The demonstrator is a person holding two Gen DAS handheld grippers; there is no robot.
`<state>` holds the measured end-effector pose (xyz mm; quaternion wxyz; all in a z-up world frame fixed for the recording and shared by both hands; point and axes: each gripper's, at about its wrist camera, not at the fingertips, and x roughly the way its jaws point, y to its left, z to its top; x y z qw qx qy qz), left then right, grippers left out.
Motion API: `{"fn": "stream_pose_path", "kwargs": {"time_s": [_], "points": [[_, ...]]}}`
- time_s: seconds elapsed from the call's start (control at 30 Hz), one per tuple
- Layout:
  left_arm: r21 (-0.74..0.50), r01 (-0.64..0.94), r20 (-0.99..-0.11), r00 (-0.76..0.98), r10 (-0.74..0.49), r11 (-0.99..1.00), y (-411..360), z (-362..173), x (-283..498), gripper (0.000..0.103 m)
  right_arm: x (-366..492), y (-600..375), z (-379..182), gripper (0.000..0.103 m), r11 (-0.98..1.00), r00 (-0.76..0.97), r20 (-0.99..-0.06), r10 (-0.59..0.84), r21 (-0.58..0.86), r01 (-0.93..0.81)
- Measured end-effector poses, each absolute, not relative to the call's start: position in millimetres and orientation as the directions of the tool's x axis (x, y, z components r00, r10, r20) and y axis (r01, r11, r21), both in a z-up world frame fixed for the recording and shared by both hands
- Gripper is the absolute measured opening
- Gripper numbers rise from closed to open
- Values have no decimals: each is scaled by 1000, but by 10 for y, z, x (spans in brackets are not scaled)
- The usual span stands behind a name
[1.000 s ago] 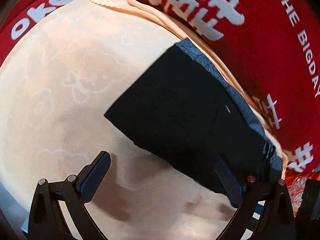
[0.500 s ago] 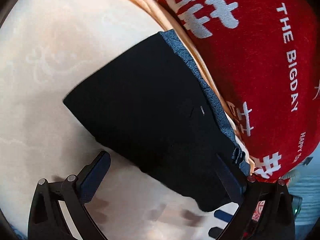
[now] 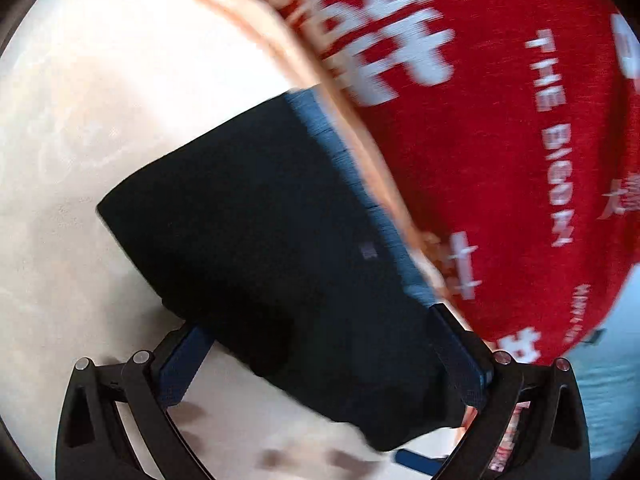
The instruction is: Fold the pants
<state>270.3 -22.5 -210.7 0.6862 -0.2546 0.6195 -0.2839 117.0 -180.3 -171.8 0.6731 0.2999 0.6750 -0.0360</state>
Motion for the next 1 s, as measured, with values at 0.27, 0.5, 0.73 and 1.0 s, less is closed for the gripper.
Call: {"fn": "stream_pose_path", "kwargs": {"time_s": [0.27,0.5,0.73,1.0], "points": [[-688,14,-725,52,-687,726,-262,-2353,2881,103,1150,-1896,-1644,80,833,97,-937,337,344,434],[-351,209,-922,94,-376,913,-597,-2184,2806,44,1403,-2235,-1396,80,851,161,-945,284,326,412],[41,548,-922,343,-179,835,-1059,-1949,2346,41,2034,-2457,-1011,80,863,239,-925,296,366,348],[279,687,-862,487,-140,671,-1232,-1966,1962,41,3164,-1835,-1039,80,906,85,-914,397,405,126]]}}
